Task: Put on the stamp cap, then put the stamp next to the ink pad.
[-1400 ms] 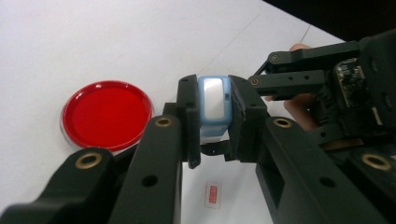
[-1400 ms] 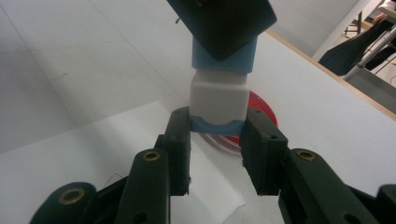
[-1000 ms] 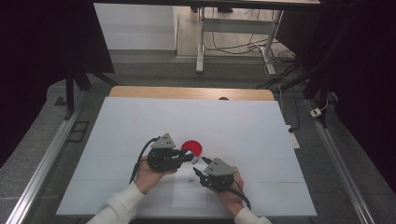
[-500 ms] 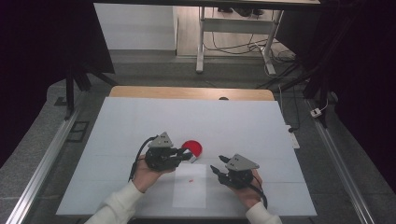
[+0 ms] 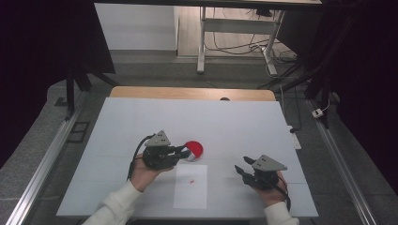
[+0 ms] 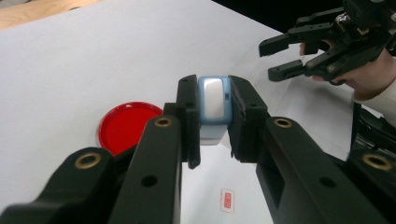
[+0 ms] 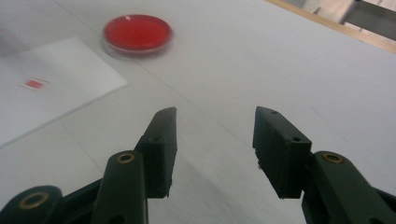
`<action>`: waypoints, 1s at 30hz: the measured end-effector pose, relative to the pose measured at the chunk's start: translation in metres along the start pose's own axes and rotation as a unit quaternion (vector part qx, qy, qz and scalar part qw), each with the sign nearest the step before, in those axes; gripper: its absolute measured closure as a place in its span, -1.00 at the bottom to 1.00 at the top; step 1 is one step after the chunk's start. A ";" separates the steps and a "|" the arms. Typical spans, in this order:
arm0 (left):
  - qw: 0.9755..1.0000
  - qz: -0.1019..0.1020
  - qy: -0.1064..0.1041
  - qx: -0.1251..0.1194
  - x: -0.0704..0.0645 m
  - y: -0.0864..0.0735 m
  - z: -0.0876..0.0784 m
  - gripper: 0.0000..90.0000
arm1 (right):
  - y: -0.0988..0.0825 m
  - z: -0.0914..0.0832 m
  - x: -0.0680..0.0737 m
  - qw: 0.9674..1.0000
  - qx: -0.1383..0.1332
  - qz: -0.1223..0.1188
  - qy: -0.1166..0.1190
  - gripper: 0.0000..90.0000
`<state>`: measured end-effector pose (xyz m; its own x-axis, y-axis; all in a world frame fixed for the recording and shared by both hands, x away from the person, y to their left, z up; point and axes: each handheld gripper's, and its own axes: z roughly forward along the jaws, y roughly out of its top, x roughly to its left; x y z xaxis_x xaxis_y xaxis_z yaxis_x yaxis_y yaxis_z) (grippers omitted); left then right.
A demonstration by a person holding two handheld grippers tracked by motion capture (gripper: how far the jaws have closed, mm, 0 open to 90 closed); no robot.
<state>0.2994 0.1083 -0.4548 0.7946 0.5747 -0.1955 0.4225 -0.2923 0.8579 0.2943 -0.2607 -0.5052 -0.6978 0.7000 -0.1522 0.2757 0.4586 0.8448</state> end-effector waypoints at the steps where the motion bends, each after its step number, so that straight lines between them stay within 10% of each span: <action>1: 1.000 0.001 0.001 -0.001 0.001 0.000 -0.001 0.68 | -0.002 -0.003 -0.003 1.000 0.001 0.002 -0.004 0.10; 30: 0.997 -0.011 0.070 -0.006 0.034 0.000 -0.013 0.68 | -0.012 -0.011 -0.021 1.000 0.006 0.011 -0.022 0.10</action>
<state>0.3209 0.1373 -0.4552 0.7156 0.6829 -0.1468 0.4334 -0.2693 0.8600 0.2984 -0.2870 -0.5063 -0.6620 0.7328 -0.1571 0.2983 0.4500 0.8417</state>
